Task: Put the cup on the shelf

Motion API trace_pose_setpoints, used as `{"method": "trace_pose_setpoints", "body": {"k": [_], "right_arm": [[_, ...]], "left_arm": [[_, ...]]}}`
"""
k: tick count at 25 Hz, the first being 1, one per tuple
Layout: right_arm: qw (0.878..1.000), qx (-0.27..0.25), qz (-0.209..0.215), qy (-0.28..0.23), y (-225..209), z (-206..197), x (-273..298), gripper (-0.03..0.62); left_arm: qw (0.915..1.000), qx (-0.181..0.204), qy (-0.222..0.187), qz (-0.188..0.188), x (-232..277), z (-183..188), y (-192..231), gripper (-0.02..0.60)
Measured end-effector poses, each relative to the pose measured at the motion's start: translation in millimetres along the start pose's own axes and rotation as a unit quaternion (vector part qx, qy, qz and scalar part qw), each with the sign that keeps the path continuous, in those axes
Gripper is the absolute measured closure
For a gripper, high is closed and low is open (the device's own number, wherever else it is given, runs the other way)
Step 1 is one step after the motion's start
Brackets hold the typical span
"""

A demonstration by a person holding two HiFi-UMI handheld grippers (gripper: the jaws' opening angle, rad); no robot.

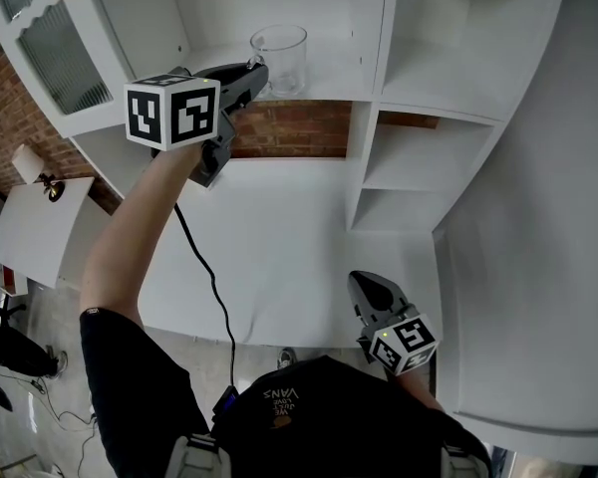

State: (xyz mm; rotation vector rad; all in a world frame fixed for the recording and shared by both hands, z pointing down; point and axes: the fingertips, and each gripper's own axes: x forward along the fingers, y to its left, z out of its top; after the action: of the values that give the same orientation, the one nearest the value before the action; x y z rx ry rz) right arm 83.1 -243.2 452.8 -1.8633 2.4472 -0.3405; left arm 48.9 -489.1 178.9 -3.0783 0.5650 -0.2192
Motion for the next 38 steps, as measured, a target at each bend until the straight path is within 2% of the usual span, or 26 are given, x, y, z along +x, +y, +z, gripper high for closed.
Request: {"method": "trace_pose_setpoints", "body": {"k": [12,21,38], "right_arm": [[1.000,0.000,0.003,0.001,-9.5,2.6,0.4,0.599],[1.000,-0.002,0.014,-0.003,-3.7,3.8,0.6,0.599],[1.000,0.010,-0.023,-0.010,-13.7,0.4,-21.3,0.599]], "left_arm": [[0.9989,-0.017,0.036,0.027,30.2,-0.3,12.7,0.548],[0.9952,-0.033,0.051,0.076,49.2,0.5,25.5,0.548],[0.9854,-0.041,0.055,0.156,84.9,6.3,54.5,0.548]]}}
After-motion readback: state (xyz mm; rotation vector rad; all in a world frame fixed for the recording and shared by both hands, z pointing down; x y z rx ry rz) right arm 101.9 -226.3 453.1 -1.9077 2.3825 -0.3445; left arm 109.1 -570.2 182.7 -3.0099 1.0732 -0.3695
